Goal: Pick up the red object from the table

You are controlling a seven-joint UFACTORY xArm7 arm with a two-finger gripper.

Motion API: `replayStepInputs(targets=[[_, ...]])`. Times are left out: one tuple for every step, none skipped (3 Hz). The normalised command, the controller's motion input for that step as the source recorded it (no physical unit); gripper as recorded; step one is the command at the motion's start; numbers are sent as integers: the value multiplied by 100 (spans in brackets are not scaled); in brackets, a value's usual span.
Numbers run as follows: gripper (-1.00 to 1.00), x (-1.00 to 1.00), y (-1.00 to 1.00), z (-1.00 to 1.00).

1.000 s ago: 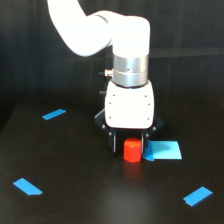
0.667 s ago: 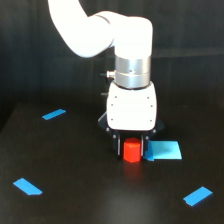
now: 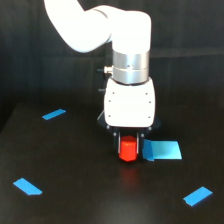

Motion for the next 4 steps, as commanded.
replayStepInputs(targets=[[-100, -30, -7, 89], [-93, -24, 2, 100], [-100, -2, -7, 100], [-90, 11, 1, 92]])
